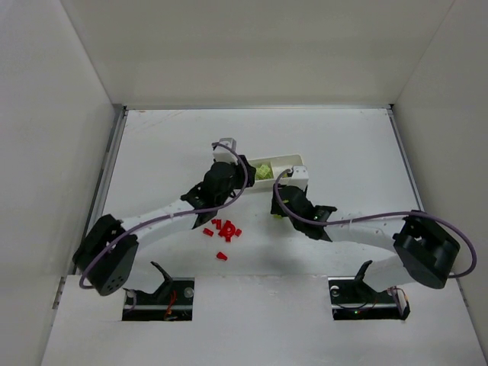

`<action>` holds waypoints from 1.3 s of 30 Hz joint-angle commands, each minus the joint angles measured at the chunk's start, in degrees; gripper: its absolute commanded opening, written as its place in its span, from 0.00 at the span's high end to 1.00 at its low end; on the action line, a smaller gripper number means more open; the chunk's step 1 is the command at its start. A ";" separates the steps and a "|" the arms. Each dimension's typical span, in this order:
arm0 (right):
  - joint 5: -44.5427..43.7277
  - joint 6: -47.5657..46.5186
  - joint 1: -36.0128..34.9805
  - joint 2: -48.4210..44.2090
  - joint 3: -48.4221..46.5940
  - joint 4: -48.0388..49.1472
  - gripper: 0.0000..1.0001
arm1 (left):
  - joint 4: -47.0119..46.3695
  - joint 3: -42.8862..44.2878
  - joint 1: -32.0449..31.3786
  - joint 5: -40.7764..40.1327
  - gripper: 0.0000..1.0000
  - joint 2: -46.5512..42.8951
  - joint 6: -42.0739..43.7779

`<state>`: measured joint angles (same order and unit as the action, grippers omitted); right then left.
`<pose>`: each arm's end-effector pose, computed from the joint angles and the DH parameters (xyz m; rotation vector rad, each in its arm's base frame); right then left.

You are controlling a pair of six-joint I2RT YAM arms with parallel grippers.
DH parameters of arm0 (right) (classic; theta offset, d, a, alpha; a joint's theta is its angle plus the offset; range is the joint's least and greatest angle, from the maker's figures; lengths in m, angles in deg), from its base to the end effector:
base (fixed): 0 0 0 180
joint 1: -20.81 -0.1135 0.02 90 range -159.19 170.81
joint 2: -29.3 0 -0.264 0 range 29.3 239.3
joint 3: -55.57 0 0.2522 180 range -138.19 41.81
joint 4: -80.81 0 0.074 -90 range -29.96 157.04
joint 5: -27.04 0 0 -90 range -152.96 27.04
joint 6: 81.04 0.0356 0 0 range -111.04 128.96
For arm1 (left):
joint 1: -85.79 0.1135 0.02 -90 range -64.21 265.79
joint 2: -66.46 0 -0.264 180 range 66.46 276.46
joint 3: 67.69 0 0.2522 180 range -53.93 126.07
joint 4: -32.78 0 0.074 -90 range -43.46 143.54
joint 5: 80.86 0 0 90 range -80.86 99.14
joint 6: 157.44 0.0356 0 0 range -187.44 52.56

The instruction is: Sort the legos into containers by color

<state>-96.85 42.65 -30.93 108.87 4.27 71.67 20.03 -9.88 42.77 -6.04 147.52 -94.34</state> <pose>0.1869 0.2049 0.1908 -0.0170 2.1078 0.2321 0.2383 -0.2096 0.2550 0.0544 1.7932 -0.6550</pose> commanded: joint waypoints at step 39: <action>37.84 30.28 15.14 -14.98 8.97 41.85 0.77 | -39.76 -30.78 5.01 19.75 0.37 -20.85 -42.45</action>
<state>-63.19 67.37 -16.31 92.12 13.58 99.62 -10.83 -39.65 47.62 12.54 125.94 -133.55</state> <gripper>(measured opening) 0.412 0.626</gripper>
